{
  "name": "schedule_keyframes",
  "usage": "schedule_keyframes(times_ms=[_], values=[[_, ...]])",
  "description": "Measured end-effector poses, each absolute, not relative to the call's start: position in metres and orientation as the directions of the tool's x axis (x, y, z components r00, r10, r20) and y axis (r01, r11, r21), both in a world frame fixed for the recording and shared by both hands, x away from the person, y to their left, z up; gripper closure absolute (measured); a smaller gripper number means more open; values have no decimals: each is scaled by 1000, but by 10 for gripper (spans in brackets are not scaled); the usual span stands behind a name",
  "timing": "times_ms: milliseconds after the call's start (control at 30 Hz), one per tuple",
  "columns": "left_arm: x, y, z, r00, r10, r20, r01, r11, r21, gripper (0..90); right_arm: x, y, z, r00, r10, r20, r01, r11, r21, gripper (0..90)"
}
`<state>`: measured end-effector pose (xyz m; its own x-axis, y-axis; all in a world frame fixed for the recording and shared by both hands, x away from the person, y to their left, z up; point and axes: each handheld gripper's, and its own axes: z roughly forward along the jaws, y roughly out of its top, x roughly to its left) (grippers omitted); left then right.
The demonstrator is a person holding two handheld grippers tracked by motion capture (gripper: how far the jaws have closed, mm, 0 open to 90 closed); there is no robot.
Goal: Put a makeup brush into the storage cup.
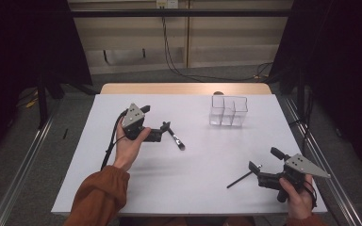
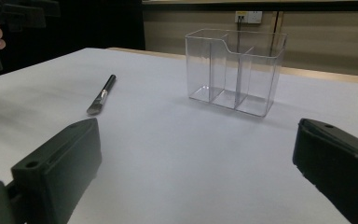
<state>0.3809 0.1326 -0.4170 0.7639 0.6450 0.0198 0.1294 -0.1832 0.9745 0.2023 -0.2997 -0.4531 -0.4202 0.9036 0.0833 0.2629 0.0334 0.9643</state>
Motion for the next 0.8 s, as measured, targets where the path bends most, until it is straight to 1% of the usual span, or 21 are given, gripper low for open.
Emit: schedule_keyframes(times_ms=[33,133,233,300,467,533,800], values=[[382,130,-417,764,645,14,132,-178,975,17,202,-300,-453,-421,903,83,262,33,965,10],[388,124,-417,763,645,34,119,-192,974,17,203,-300,-453,-420,904,85,265,33,964,10],[394,120,-416,764,645,16,127,-174,977,17,202,-300,-453,-422,903,84,263,34,964,10],[397,118,-414,761,648,23,120,-176,977,17,202,-300,-453,-422,903,84,264,34,964,10],[405,112,-413,756,654,4,129,-156,979,17,202,-300,-453,-421,903,87,266,31,964,10],[412,107,-413,755,655,15,127,-169,978,17,202,-300,-453,-423,902,83,265,35,964,10],[424,97,-410,770,639,6,149,-189,971,18,202,-300,-453,-423,902,84,266,35,963,10]])
